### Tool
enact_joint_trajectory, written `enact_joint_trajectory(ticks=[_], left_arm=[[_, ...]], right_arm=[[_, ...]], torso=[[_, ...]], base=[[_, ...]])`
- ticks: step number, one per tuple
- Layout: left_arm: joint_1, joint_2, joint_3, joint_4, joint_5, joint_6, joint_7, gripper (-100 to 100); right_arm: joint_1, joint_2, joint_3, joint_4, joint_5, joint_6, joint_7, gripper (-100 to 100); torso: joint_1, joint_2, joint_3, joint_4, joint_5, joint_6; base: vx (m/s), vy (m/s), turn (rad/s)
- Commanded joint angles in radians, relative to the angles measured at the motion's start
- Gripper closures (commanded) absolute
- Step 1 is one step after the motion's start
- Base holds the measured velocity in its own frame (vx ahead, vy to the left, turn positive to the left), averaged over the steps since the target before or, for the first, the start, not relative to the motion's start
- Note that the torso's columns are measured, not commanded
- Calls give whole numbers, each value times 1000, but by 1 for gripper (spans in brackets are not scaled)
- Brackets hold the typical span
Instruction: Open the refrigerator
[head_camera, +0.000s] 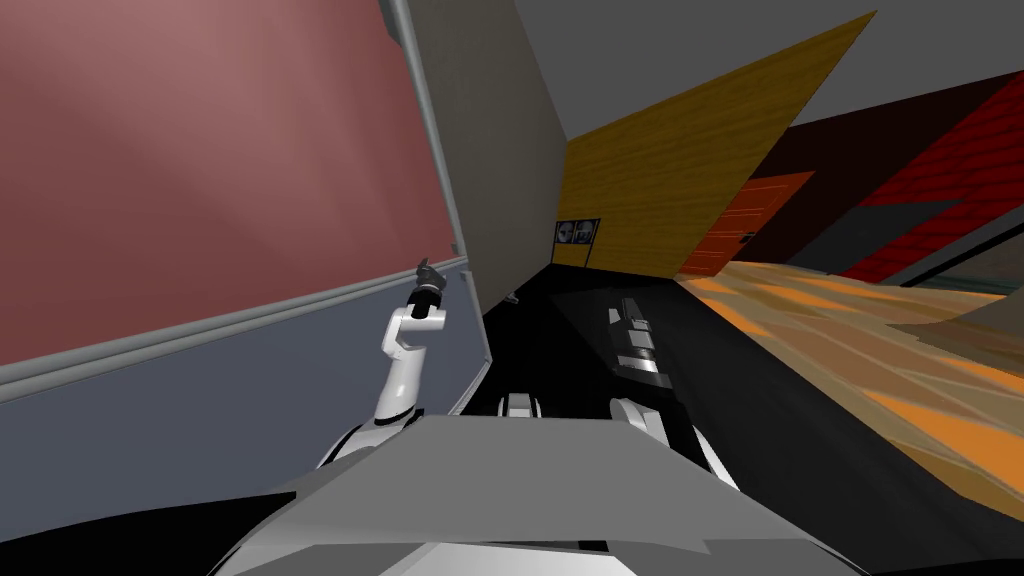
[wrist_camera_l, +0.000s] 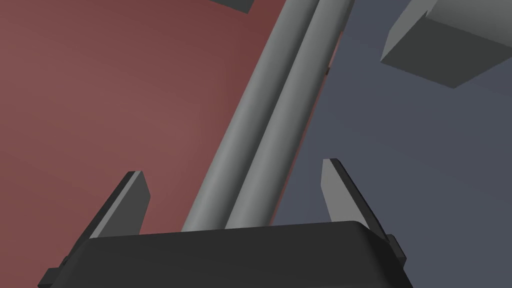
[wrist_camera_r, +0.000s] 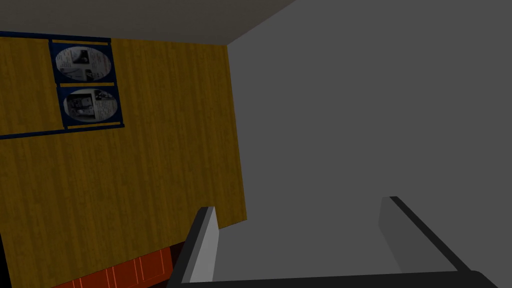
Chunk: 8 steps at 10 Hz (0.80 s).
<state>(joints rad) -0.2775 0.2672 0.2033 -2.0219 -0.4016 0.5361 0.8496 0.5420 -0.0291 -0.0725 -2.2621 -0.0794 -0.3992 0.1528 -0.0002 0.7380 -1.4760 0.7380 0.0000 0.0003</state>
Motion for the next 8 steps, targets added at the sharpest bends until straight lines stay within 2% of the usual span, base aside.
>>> enact_joint_trajectory(ticks=[1,2,3,4,5,7,8], left_arm=[[-64,12,11,42,-41,77,58,-100],[-64,12,11,42,-41,100,58,-100],[-106,21,17,71,-67,128,94,-100],[-108,21,17,71,-67,157,94,-100],[-151,30,24,100,-93,184,129,-100],[-151,30,24,100,-93,216,129,-100],[-192,40,31,128,-117,257,163,-100]], right_arm=[[0,0,0,0,0,0,0,0],[0,0,0,0,0,0,0,0],[0,0,0,0,0,0,0,0],[0,0,0,0,0,0,0,0],[0,0,0,0,0,0,0,0],[0,0,0,0,0,0,0,0],[0,0,0,0,0,0,0,0]], torso=[[1,0,0,0,0,-1],[0,0,0,0,0,0],[1,-1,-1,0,0,0],[0,-1,-1,0,0,0],[1,-2,-1,-1,0,0],[1,-2,-2,-1,0,-1],[3,-1,-1,-1,1,-1]], base=[[-5,-36,-136],[-5,-32,-70],[-6,-39,-116],[-2,-30,-83],[-1,-39,-147],[2,-19,-29],[-3,-31,-125]])
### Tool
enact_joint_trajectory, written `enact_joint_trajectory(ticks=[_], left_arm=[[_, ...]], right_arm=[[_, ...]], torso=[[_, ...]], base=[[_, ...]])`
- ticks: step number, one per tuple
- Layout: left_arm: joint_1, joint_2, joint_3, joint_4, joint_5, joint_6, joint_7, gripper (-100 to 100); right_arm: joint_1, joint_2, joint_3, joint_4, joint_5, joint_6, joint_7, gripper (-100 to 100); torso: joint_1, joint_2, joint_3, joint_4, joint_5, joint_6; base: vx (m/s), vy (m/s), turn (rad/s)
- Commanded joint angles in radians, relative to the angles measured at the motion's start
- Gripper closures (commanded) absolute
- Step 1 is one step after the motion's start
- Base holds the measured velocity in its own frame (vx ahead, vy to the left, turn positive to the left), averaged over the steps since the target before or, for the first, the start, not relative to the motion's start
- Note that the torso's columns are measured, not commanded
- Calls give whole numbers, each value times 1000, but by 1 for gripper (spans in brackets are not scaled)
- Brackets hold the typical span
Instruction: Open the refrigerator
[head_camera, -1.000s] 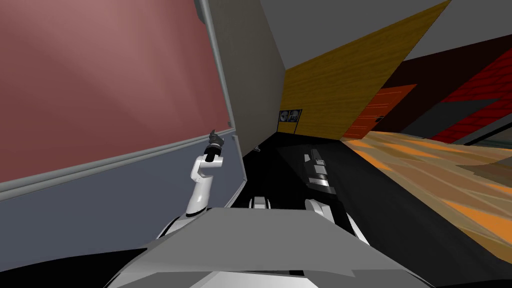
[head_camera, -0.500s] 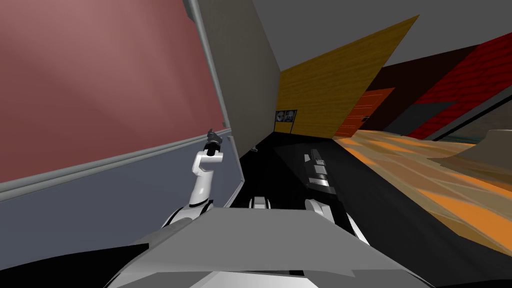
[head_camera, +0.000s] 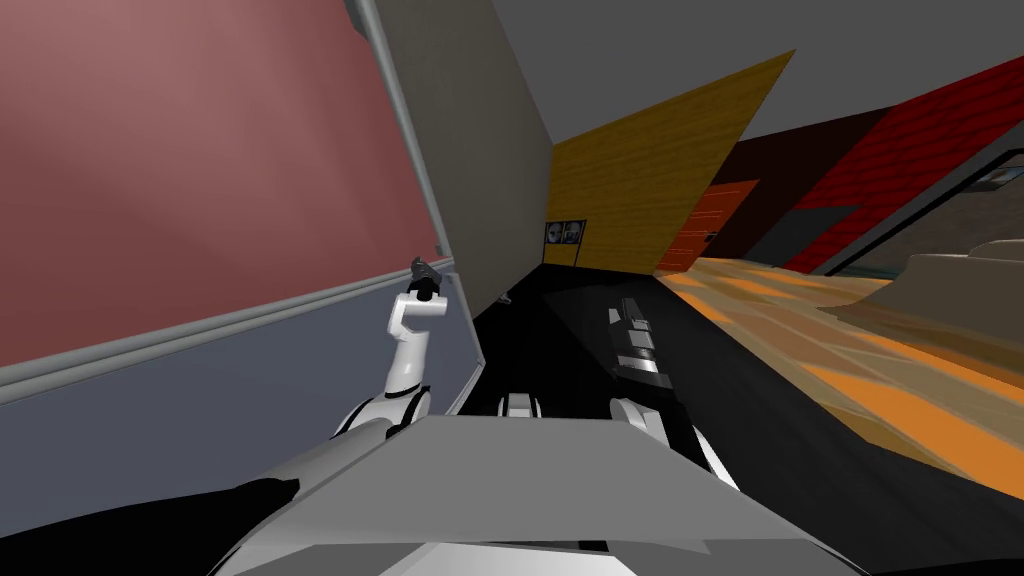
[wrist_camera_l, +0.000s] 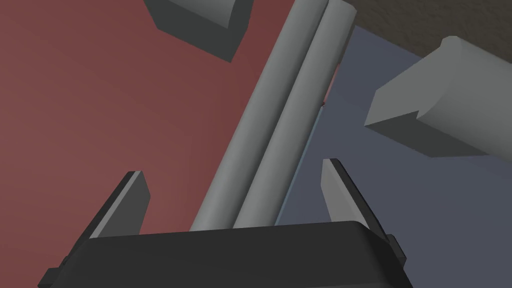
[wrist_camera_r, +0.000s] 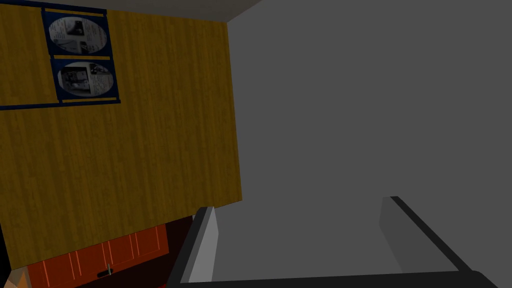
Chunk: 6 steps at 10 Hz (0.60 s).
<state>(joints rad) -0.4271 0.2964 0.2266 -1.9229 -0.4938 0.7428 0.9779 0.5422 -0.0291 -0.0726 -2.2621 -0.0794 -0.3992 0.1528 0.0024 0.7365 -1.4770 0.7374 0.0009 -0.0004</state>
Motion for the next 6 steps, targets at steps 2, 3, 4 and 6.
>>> enact_joint_trajectory(ticks=[2,3,4,6], left_arm=[[-83,19,14,57,-49,102,67,-100],[-83,19,14,57,-49,115,67,-100],[-121,28,20,84,-72,152,98,-100],[-158,36,26,109,-93,201,128,-100]], right_arm=[[0,0,0,0,0,0,0,0],[0,0,0,0,0,0,0,0],[0,0,0,0,0,0,0,0],[0,0,0,0,0,0,0,0]], torso=[[-1,0,0,0,-1,0],[-1,-1,-2,1,-2,1],[0,-2,-2,0,-1,1],[-2,0,0,0,-1,0]], base=[[-4,-30,-87],[-4,-29,-69],[7,-31,-152],[7,-27,-84]])
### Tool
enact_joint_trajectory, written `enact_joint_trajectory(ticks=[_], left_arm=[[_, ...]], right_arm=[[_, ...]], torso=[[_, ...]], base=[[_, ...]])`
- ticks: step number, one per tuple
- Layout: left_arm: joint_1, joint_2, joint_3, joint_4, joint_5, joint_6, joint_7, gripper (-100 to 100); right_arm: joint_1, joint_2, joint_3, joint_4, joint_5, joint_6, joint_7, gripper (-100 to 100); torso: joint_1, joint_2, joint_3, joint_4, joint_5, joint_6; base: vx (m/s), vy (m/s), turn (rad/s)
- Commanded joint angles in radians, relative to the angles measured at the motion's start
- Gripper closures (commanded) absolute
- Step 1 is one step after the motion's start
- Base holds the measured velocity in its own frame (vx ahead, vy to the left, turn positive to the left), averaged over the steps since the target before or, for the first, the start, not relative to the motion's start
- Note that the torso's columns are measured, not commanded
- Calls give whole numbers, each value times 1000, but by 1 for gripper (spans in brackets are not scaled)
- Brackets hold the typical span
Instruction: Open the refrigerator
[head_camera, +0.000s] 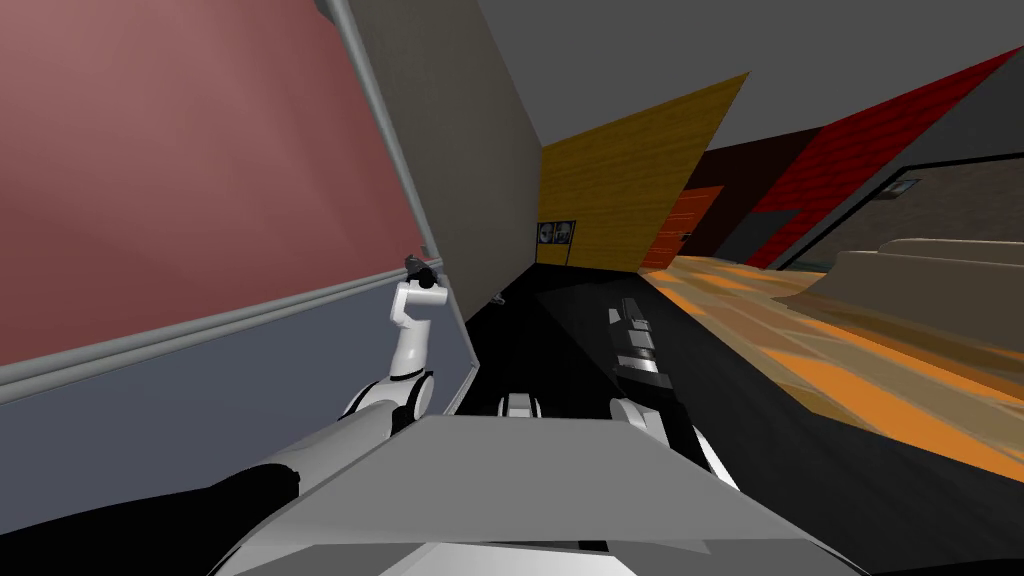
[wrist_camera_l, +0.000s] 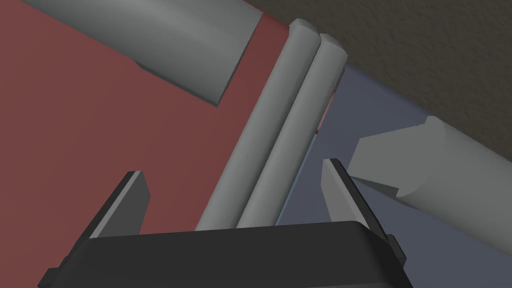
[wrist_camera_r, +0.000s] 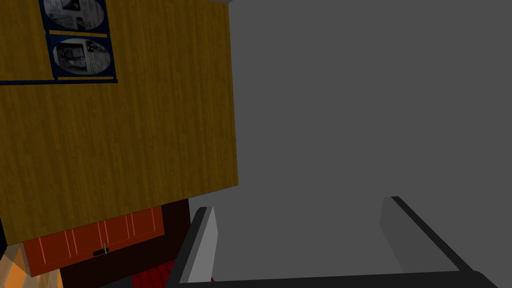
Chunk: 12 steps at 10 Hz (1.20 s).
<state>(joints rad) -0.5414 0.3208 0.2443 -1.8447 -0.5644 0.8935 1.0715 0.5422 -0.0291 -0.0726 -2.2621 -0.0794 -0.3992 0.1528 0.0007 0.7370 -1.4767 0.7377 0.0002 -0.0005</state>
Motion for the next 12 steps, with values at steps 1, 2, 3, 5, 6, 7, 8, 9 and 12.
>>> enact_joint_trajectory(ticks=[1,2,3,5,6,7,8,9,12], left_arm=[[-43,12,8,30,-23,61,34,-100],[-78,20,13,54,-43,98,62,-100],[-78,20,13,54,-43,105,62,-100],[-109,27,18,75,-62,146,88,-100],[-139,35,23,94,-80,184,112,-100],[-165,43,27,111,-96,212,134,-100],[-165,43,27,111,-96,219,134,-100],[-189,51,31,126,-110,250,154,-100],[-242,70,40,157,-142,318,198,-100]], right_arm=[[0,0,0,0,0,0,0,0],[0,0,0,0,0,0,0,0],[0,0,0,0,0,0,0,0],[0,0,0,0,0,0,0,0],[0,0,0,0,0,0,0,0],[0,0,0,0,0,0,0,0],[0,0,0,0,0,0,0,0],[0,0,0,0,0,0,0,0],[0,0,0,0,0,0,0,0]], torso=[[-1,1,1,0,0,1],[-1,2,1,1,0,0],[-1,2,1,1,0,1],[-1,1,1,0,0,1],[-1,1,1,0,0,0],[-1,1,0,0,0,1],[-1,1,0,0,0,1],[0,1,1,0,0,0],[-1,1,1,0,0,0]], base=[[6,-24,-60],[4,-28,-106],[0,-22,-53],[1,-26,-72],[3,-26,-96],[4,-32,-117],[3,-25,-57],[1,-27,-77],[5,-30,-87]])
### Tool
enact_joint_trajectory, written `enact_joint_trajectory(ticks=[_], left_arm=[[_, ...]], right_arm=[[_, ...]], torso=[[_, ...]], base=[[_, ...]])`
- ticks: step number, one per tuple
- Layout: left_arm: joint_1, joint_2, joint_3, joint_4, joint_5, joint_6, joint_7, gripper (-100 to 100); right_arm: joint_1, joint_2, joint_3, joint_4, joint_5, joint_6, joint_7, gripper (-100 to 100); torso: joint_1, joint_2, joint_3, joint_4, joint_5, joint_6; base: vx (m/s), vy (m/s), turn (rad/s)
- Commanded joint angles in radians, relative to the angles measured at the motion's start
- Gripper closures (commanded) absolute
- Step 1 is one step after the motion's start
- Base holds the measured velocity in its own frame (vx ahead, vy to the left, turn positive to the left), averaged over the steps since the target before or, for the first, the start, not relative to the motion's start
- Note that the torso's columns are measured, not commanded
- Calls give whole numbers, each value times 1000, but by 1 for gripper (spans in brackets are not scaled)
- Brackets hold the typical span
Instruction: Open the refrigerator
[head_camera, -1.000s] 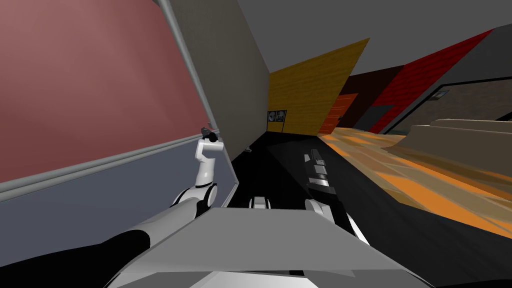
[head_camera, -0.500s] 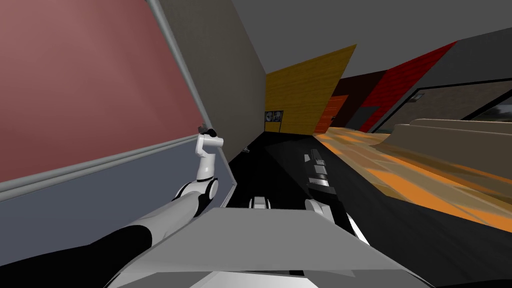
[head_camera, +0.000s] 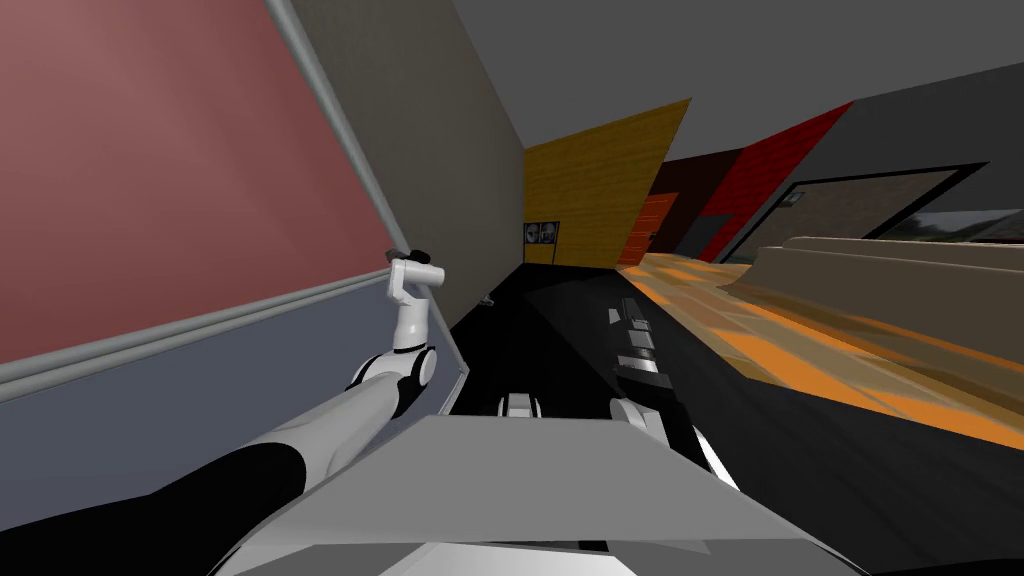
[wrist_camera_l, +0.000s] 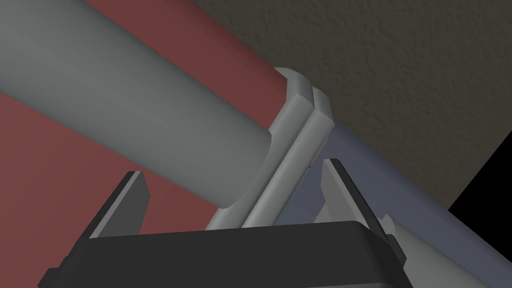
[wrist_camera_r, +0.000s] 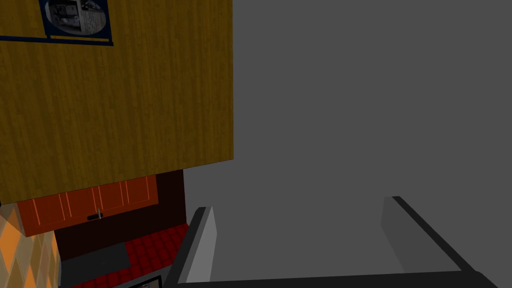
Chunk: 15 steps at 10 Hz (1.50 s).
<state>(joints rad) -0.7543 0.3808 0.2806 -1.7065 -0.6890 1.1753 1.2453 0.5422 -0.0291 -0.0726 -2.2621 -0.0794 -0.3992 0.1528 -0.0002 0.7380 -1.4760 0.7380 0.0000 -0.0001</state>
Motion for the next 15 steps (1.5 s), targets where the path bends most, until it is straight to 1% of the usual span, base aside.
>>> enact_joint_trajectory(ticks=[1,2,3,4,5,7,9,11,12,13,14,15], left_arm=[[-40,14,5,25,-24,51,34,-100],[-35,11,3,23,-20,40,26,-100],[-36,11,3,23,-21,43,29,-100],[-36,11,3,23,-21,43,29,100],[-43,2,-5,20,-7,37,21,100],[-54,-21,-25,17,24,26,6,100],[-65,-44,-45,14,54,15,-10,100],[-76,-67,-65,11,84,4,-25,100],[-82,-78,-75,10,99,-1,-33,100],[-88,-90,-85,8,115,-7,-41,100],[-93,-101,-95,7,130,-12,-49,100],[-94,-97,-91,9,115,-4,-42,100]], right_arm=[[0,0,0,0,0,0,0,0],[0,0,0,0,0,0,0,0],[0,0,0,0,0,0,0,0],[0,0,0,0,0,0,0,0],[0,0,0,0,0,0,0,0],[-1,0,0,0,0,0,0,0],[-1,0,0,0,0,0,0,0],[-1,0,0,0,0,0,0,0],[-1,0,0,0,0,0,0,0],[-1,0,0,0,0,0,0,0],[-1,0,0,0,0,0,0,0],[-1,0,0,0,0,0,0,0]], torso=[[0,0,0,0,0,0],[1,0,0,0,0,0],[1,0,0,0,1,0],[1,0,0,0,0,0],[1,-1,-1,-2,1,2],[-5,6,3,-2,0,6],[-8,3,2,1,-3,2],[-3,3,2,3,-4,2],[-3,3,2,3,-2,2],[-9,2,1,2,-4,3],[-6,1,0,1,-3,2],[1,-1,0,0,0,0]], base=[[5,-20,-57],[2,-8,-12],[0,0,0],[2,2,20],[-123,-26,-15],[-320,-69,-95],[-345,-137,-88],[-339,-71,-73],[-326,-156,-97],[-335,-155,-101],[-326,-104,-76],[-145,-46,-20]])
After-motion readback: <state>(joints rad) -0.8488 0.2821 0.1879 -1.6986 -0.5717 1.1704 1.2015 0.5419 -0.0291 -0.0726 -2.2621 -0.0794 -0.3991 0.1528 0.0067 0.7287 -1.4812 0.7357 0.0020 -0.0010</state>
